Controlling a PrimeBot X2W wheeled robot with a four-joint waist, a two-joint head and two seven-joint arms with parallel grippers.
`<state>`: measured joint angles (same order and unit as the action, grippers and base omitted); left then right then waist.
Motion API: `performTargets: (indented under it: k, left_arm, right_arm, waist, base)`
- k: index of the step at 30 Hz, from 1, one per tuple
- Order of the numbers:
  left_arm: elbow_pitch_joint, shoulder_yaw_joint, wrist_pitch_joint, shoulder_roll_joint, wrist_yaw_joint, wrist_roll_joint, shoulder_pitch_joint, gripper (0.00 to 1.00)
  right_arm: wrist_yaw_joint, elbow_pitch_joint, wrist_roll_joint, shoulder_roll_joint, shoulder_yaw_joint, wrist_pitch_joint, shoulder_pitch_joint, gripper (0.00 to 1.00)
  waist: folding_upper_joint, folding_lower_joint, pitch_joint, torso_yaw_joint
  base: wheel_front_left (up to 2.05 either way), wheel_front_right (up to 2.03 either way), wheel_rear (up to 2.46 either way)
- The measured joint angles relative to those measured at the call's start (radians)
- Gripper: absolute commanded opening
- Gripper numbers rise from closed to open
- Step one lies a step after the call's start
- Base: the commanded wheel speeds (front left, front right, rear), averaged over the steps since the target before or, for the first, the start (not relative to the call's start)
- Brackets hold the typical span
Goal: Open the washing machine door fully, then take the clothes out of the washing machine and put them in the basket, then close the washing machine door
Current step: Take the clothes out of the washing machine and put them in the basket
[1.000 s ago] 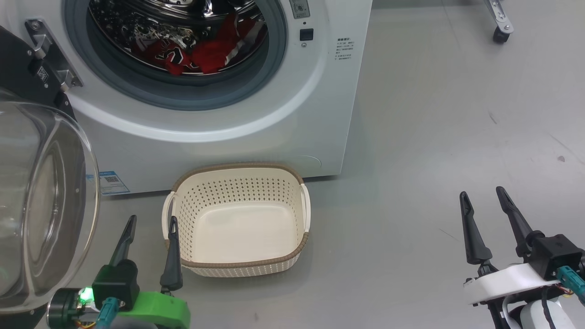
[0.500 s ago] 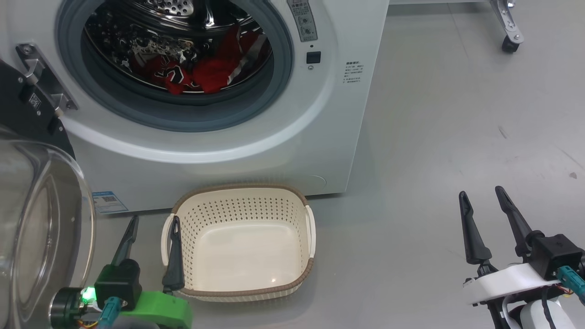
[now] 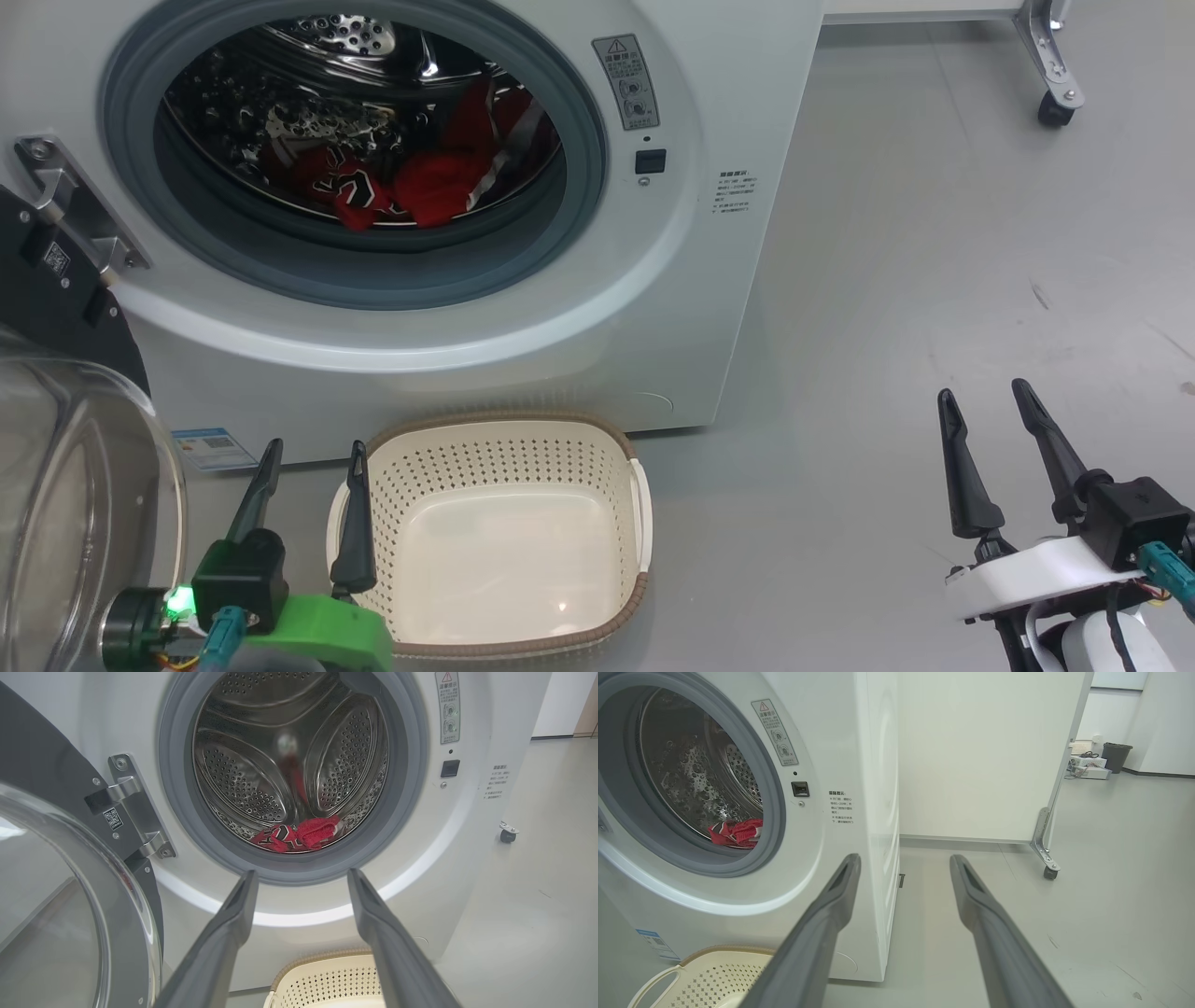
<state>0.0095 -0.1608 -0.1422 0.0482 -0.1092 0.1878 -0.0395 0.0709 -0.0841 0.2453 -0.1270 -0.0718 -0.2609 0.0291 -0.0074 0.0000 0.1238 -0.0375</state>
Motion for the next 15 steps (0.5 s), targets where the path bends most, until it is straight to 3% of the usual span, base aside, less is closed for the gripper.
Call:
performTargets:
  k: [15]
  left_arm:
    - [0.004, 0.002, 0.000, 0.000, -0.001, 0.005, 0.000, 1.00]
  right_arm:
    - [0.007, -0.009, 0.000, 0.001, 0.001, 0.000, 0.000, 1.00]
  waist:
    - [0.0000, 0.0000, -0.012, 0.004]
  base:
    - [0.18, -0.18, 0.00]
